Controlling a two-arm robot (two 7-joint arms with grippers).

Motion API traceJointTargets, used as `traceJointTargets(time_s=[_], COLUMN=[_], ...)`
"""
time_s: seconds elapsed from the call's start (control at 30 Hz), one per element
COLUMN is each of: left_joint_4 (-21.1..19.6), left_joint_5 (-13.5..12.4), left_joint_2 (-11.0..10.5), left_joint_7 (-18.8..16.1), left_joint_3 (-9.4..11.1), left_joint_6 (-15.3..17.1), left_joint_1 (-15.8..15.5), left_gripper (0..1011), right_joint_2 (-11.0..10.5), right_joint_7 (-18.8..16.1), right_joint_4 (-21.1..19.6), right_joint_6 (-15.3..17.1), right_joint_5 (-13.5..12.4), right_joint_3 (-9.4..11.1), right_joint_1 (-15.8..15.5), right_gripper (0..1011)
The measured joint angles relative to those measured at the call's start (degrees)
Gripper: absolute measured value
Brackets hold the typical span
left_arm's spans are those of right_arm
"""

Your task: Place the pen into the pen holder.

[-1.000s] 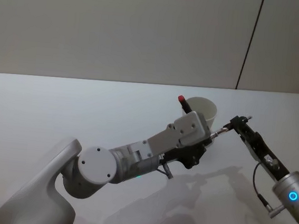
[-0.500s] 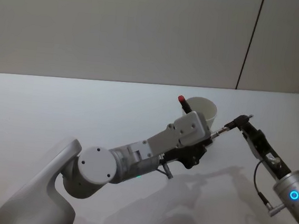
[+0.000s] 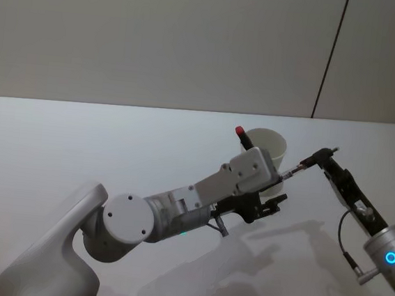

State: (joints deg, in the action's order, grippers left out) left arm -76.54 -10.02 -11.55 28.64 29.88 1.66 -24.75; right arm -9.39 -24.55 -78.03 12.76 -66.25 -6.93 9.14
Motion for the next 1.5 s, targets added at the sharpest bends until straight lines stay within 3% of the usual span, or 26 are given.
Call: traceJointTargets(time_s=[0.27, 0.43, 0.83, 1.13, 1.2, 1.5], left_joint_4=[0.0, 0.0, 0.0, 0.0, 0.0, 0.0], left_joint_5=[0.0, 0.0, 0.0, 0.0, 0.0, 0.0], left_joint_2=[0.0, 0.0, 0.0, 0.0, 0.0, 0.0], left_joint_7=[0.0, 0.0, 0.0, 0.0, 0.0, 0.0], left_joint_3=[0.0, 0.0, 0.0, 0.0, 0.0, 0.0], left_joint_6=[0.0, 0.0, 0.0, 0.0, 0.0, 0.0], left_joint_1=[0.0, 0.0, 0.0, 0.0, 0.0, 0.0], left_gripper=[888, 996, 1004, 1004, 1004, 1004], right_joint_2=[-1.0, -1.6, -3.6, -4.4, -4.4, -4.2], right_joint_7=[-2.5, -4.1, -9.2, -13.9, -14.2, -17.8], right_joint_4=[-0.7, -0.9, 0.3, 4.8, 5.1, 10.5], right_joint_6=[-2.8, -4.4, -8.7, -12.0, -12.3, -14.8], right_joint_5=[4.2, 7.2, 14.7, 21.0, 21.4, 27.6], right_joint_3=[0.0, 0.2, 1.3, 1.5, 1.5, 0.5], right_joint_1=[0.3, 1.0, 5.0, 10.9, 11.3, 16.7], right_gripper=[132, 131, 132, 132, 132, 132])
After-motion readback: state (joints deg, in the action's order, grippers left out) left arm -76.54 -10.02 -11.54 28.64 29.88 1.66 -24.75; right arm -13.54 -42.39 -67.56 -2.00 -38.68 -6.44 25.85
